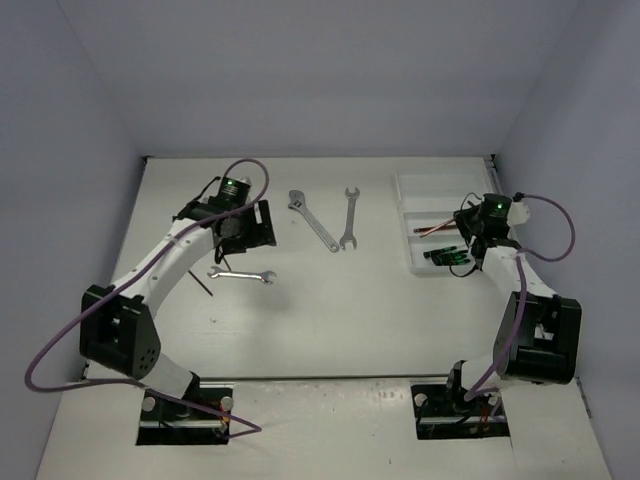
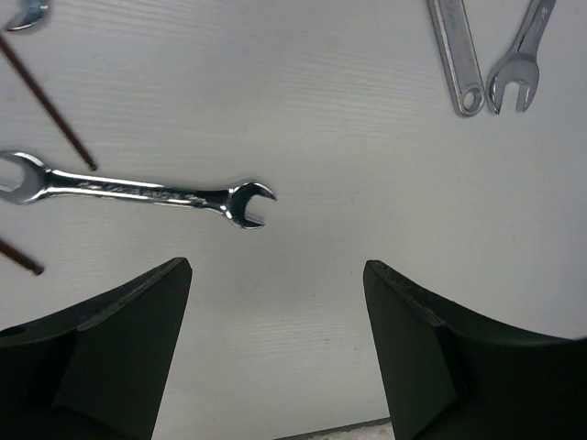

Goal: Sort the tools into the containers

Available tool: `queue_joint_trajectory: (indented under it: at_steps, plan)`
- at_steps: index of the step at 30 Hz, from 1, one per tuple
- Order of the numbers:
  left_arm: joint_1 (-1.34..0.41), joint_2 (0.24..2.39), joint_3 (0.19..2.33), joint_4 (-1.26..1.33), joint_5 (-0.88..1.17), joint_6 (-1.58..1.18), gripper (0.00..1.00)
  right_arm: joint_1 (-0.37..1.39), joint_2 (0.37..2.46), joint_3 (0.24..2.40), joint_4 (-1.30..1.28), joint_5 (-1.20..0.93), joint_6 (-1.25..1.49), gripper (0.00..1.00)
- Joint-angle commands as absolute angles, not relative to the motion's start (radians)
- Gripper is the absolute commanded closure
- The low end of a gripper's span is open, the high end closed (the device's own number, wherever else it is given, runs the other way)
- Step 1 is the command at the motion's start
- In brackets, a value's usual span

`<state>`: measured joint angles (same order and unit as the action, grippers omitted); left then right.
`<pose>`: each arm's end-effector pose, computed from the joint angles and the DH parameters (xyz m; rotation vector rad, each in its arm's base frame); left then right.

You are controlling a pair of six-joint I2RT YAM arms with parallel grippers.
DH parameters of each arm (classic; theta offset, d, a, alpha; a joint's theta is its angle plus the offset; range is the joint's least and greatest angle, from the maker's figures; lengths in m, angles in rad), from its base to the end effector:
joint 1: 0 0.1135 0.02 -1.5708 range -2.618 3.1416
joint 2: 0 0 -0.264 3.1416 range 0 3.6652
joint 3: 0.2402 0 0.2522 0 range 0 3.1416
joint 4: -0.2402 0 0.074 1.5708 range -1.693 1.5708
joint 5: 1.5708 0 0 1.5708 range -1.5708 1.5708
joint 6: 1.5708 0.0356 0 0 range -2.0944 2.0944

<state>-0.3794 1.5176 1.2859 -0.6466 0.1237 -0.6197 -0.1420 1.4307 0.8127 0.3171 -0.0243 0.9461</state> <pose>0.3030 -0.1255 0.2951 -0.2472 2.5193 -0.5750 0.3191 -0.0447 0.2494 0.9751 1.6448 0.5726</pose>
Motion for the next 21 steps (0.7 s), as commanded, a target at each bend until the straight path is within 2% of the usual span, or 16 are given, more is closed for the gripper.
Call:
queue_joint_trajectory:
  at_steps: [1,7,17,21]
  plan:
    - [-0.351,1.350,1.227,-0.604,0.054,-0.679,0.27,-0.187,1.486,0.831,0.459,-0.007,1.111,1.00]
    - [-0.308,1.220,1.111,-0.612,0.034,-0.680,0.27,-0.221,1.669,0.928,0.550,-0.009,1.197,1.00]
    - [-0.302,1.146,1.046,-0.655,0.010,-0.709,0.27,-0.221,1.884,1.060,0.594,-0.023,1.246,0.99]
    - [-0.301,1.141,1.045,-0.673,-0.021,-0.714,0.27,-0.221,1.875,1.043,0.593,-0.013,1.257,0.71]
